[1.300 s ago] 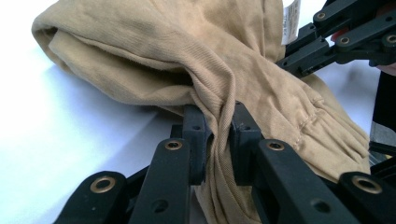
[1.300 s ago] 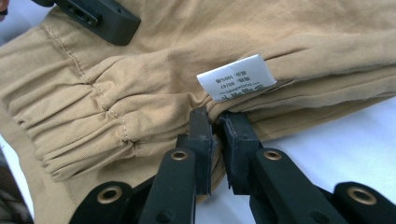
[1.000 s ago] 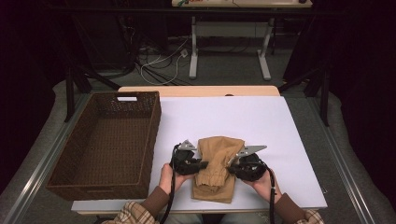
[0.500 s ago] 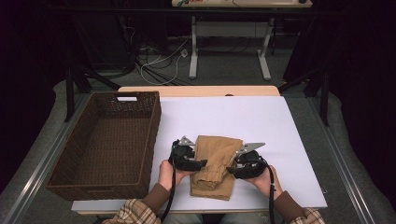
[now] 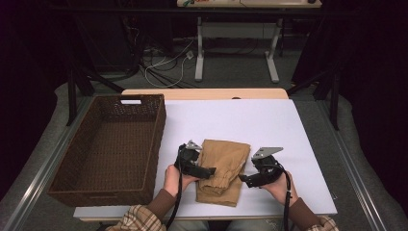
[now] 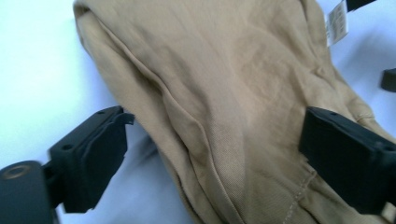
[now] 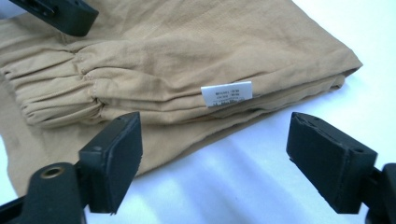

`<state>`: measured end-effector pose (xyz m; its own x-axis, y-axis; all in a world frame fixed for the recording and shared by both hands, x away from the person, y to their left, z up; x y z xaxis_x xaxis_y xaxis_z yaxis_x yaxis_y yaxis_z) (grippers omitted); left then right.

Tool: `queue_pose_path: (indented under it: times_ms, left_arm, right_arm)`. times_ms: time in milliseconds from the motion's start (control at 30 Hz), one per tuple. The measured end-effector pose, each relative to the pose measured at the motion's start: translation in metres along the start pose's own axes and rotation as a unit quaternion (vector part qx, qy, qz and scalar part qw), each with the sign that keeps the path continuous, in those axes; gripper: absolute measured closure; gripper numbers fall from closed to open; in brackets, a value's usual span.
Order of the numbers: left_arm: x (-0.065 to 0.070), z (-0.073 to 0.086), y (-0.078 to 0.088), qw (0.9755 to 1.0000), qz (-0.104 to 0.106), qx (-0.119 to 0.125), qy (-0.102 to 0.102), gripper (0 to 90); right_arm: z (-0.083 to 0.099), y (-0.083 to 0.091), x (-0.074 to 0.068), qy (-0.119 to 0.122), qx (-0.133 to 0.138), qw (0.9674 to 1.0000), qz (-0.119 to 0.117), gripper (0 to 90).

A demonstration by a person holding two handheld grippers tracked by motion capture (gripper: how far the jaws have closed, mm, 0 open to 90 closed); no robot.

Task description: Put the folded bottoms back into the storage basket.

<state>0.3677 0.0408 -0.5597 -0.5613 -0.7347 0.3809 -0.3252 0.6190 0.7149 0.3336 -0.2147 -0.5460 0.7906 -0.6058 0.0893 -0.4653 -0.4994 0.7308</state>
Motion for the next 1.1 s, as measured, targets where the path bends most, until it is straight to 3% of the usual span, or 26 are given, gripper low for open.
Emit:
queue_pose_path:
  times_ms: [267, 500, 600, 900, 1000, 1100]
  left_arm:
    - [-0.001, 0.001, -0.009, 0.9999, -0.007, -0.015, 0.005, 4.3]
    - [0.005, 0.002, -0.012, 0.9996, -0.016, -0.021, -0.007, 18.1]
    - [0.009, 0.004, -0.012, 0.9997, 0.003, -0.022, -0.012, 33.6]
    - [0.013, 0.007, -0.014, 0.9989, 0.023, -0.023, -0.034, 68.1]
    - [0.016, 0.008, -0.015, 0.9984, 0.019, -0.023, -0.048, 74.7]
    - [0.015, 0.008, -0.015, 0.9985, 0.022, -0.021, -0.045, 77.5]
  right_arm:
    - [0.002, 0.005, 0.000, 0.005, 0.007, 1.0000, -0.004, 15.4]
    - [0.002, 0.004, 0.000, 0.006, 0.005, 0.9999, -0.007, 15.1]
    - [0.002, 0.004, 0.000, 0.007, 0.004, 0.9999, -0.007, 15.0]
    - [0.003, 0.002, 0.000, 0.007, 0.002, 0.9999, -0.012, 15.1]
    - [0.003, 0.002, 0.000, 0.006, 0.002, 0.9999, -0.013, 15.2]
    - [0.003, 0.002, 0.000, 0.007, 0.003, 0.9999, -0.014, 15.1]
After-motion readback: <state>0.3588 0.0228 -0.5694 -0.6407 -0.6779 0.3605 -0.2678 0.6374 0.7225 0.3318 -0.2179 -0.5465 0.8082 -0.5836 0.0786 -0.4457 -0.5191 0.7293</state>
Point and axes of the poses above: each handheld gripper's, and its own axes: y roughly backward along the jaws, z roughly out of its underside, x roughly to its right, the point moved 2 cm from there along -y, roughly forward along the jaws, and after that the axes turned 11 degrees about y, right-handed, at the moved point
